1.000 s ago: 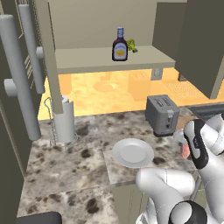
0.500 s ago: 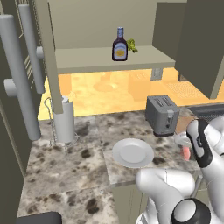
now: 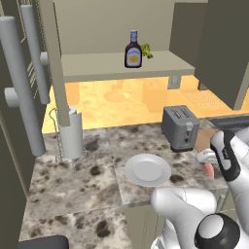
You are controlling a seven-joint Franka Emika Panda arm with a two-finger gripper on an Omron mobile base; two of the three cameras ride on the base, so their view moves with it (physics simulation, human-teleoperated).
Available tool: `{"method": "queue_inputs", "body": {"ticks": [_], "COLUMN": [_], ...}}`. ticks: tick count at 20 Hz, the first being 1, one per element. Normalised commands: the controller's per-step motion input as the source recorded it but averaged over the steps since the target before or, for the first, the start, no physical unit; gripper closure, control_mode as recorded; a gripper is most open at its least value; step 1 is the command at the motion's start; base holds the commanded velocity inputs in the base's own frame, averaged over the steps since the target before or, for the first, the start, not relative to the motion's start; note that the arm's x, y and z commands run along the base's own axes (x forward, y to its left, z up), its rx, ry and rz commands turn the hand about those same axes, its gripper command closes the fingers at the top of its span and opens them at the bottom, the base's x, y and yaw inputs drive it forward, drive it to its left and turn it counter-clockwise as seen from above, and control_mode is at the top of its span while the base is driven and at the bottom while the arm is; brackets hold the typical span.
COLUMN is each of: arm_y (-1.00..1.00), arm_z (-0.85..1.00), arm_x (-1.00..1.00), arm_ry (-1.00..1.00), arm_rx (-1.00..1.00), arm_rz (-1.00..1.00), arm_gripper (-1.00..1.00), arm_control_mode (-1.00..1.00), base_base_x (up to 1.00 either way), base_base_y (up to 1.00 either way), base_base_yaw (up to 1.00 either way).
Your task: Pick the steak from the plate and place it on the cutting board. Then pick the condiment bottle from the cabinet and place it next to the cutting board.
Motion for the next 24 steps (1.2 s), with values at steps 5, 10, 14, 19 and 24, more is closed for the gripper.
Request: {"method": "queue_inputs", "body": {"ticks": [5,10,14,19,24], "arm_y": [-0.13,-0.16,-0.13,-0.13,-0.08], "arm_z": [0.13,0.09,0.04,0.00,0.00], "arm_x": [0.00,0.00,0.00,0.07,0.10], "arm_ry": [-0.16,-0.18,-0.14,-0.09,-0.02], "arm_rx": [-0.07,-0.09,-0.10,-0.13,-0.19], "arm_rz": [0.17,0.17,0.17,0.16,0.14], "arm_gripper": [1.00,1.00,1.00,1.00,1.00], "arm_control_mode": [-1.00,-1.00,-1.00,-1.00,-1.00], "base_base_x": [0.00,0.00,0.00,0.00,0.00], "base_base_y": [0.00,0.00,0.00,0.00,0.00], "base_base_yaw": [0.00,0.00,0.00,0.00,0.00]}}
